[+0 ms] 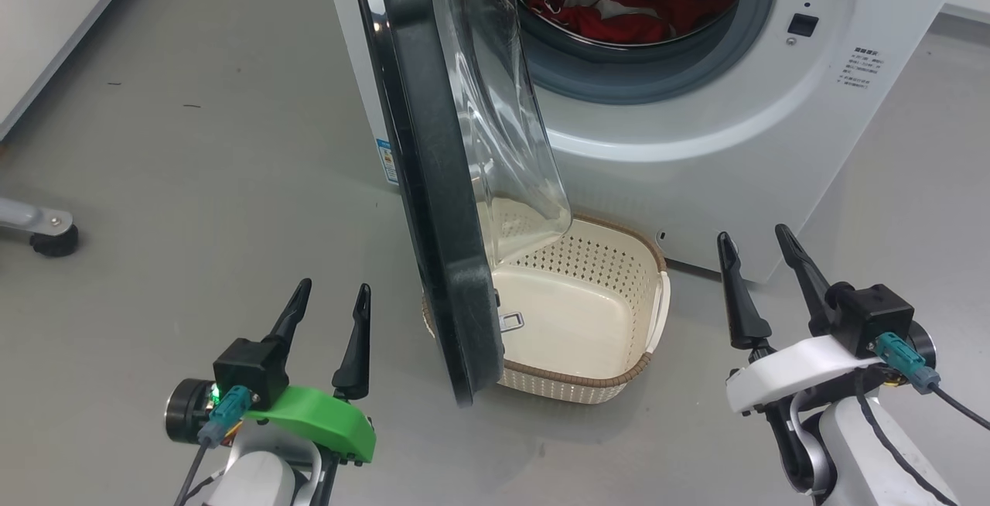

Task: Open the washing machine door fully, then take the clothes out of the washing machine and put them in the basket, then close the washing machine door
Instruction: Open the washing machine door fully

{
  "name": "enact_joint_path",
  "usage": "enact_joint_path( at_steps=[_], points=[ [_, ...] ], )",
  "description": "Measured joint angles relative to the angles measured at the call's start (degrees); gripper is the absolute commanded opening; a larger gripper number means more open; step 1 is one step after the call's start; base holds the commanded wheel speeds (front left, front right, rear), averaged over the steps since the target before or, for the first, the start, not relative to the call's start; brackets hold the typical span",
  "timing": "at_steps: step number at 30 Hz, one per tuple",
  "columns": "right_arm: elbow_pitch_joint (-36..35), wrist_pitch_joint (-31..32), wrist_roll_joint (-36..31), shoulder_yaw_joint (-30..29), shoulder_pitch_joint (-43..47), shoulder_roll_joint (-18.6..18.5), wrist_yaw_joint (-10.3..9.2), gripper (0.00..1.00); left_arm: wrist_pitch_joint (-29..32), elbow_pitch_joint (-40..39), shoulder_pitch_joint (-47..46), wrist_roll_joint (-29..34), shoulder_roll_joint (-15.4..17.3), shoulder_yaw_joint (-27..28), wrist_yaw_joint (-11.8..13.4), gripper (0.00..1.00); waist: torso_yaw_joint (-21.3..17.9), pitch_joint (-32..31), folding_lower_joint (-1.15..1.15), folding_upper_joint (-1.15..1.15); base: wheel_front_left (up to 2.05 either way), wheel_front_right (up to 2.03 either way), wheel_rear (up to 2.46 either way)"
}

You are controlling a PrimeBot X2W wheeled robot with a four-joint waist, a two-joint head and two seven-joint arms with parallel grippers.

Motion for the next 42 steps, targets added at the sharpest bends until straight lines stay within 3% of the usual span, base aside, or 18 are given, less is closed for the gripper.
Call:
enact_joint_path(
  at_steps=[3, 5, 6, 7, 8, 9, 20, 37, 42],
  points=[
    [0.1, 0.0, -0.2, -0.4, 0.2, 0.4, 0.05, 1.0, 0.0, 0.0, 0.2, 0.0, 0.0, -0.1, 0.0, 1.0, 0.1, 0.0, 0.0, 0.0, 0.0, 0.0, 0.0],
    [0.1, 0.0, -0.6, -0.7, 0.4, 0.5, 0.25, 1.0, 0.0, 0.0, 0.2, 0.0, 0.0, -0.2, 0.0, 0.94, 0.1, 0.0, 0.0, 0.0, 0.0, 0.0, 0.0],
    [0.1, 0.0, -0.9, -0.9, 0.5, 0.6, 0.51, 1.0, 0.0, 0.0, 0.2, 0.0, 0.0, -0.2, 0.0, 0.27, 0.1, 0.0, 0.0, 0.0, 0.0, 0.0, 0.0],
    [0.2, 0.0, -1.1, -1.0, 0.6, 0.6, 0.52, 1.0, 0.0, 0.0, 0.2, 0.0, 0.0, -0.3, 0.0, 0.27, 0.2, 0.1, 0.0, 0.0, 0.0, 0.0, 0.0],
    [0.3, 0.0, -1.4, -1.2, 0.6, 0.7, 0.55, 1.0, 0.0, -0.1, 0.2, 0.0, 0.0, -0.4, 0.1, 0.09, 0.2, 0.1, 0.0, 0.0, 0.0, 0.0, 0.0],
    [0.4, 0.0, -1.5, -1.3, 0.7, 0.7, 0.57, 1.0, 0.0, -0.1, 0.2, 0.0, 0.0, -0.4, 0.1, 0.0, 0.3, 0.1, 0.0, 0.0, 0.0, 0.0, 0.0],
    [0.8, 0.0, -2.6, -2.7, 0.8, 1.5, 1.62, 1.0, 0.0, -3.2, 0.2, 0.4, 0.2, 0.5, 0.6, 0.0, 0.7, 0.3, 0.0, 0.0, 0.0, 0.0, 0.0],
    [1.6, 0.0, -4.1, -4.2, 1.5, 3.1, 3.08, 1.0, -0.3, -26.8, -3.6, 7.2, 0.6, 2.1, 1.2, 0.0, 1.9, 0.0, 0.0, 0.0, 0.0, 0.0, 0.0],
    [1.8, 0.0, -4.6, -4.8, 1.8, 3.5, 3.5, 1.0, -0.3, -33.3, -4.2, 7.4, 0.5, -0.4, -0.6, 0.0, 1.7, -0.2, 0.0, 0.0, 0.0, 0.0, 0.0]
  ],
)
